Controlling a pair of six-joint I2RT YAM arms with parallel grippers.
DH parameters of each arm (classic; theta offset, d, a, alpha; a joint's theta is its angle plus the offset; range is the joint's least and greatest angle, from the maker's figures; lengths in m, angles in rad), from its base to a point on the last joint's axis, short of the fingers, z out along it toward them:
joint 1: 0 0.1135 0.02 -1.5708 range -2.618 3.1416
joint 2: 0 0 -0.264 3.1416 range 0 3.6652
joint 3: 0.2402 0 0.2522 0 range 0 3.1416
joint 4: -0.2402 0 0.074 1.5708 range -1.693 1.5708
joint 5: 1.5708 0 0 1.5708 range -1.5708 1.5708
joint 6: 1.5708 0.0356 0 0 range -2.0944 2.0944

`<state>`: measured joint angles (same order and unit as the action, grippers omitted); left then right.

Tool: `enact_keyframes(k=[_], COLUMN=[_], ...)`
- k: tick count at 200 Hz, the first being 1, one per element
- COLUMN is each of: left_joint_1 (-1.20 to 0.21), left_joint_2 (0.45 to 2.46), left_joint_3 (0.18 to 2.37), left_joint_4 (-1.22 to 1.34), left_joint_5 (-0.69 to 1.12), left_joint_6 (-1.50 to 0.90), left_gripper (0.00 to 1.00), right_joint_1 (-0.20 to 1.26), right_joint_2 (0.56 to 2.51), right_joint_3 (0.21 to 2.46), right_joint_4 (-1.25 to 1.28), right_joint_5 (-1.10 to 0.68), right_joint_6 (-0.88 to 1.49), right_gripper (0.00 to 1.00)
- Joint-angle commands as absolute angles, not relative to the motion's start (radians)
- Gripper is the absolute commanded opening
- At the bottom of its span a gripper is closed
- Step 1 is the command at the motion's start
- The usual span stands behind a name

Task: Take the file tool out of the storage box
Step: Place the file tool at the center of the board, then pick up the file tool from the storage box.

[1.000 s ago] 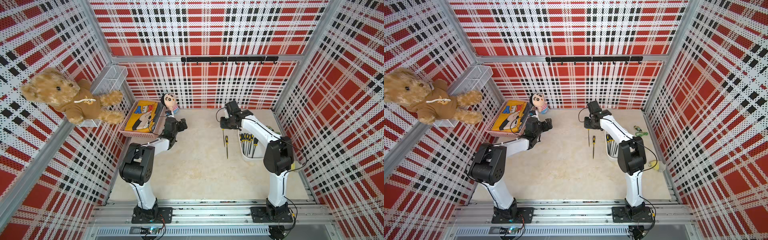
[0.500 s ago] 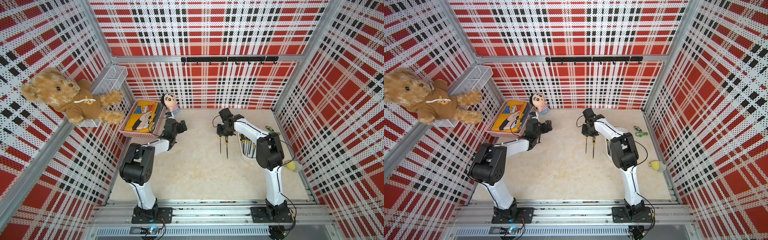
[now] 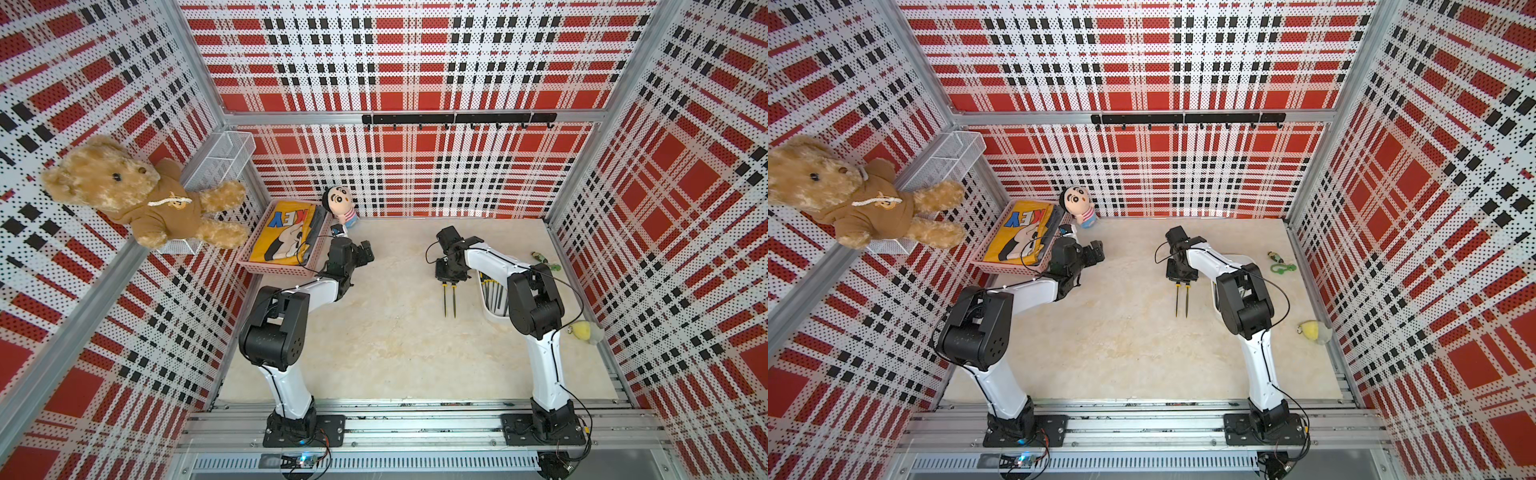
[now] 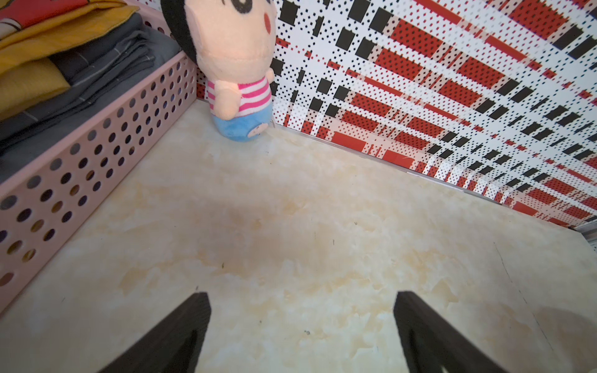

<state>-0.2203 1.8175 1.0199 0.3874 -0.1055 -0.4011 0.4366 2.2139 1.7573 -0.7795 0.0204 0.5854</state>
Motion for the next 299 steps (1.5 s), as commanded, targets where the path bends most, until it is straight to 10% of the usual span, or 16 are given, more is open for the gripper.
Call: enact_keyframes(k=[1, 113, 205, 299], left_joint_1=[-0.214, -0.21, -0.212, -0.214], left_joint_2=[1.806, 1.802, 1.81, 1.821], left_joint_3=[1.007, 1.012, 1.029, 1.024], left_joint_4=[0.388, 0.389, 0.388, 0.388], left_joint_5=[-0.106, -0.101, -0.091, -0.091], left_joint_6=[-0.395, -0.396, -0.399, -0.397], left_gripper=[0.96, 0.95, 0.95, 0.95], right_joint_1=[0.442, 0.445, 0.438, 0.122], right_joint_2=[2.234, 2.248, 2.102, 1.996], right_joint_3=[1.743, 1.759, 1.858, 1.633], right_joint_4=[-0.765, -0.765, -0.782, -0.806], right_joint_5=[0.048, 0.068, 0.134, 0.143], right_joint_6=[0.58, 0.56, 0.513, 0.481], right_gripper=[0.18, 0.47, 0.5, 0.34])
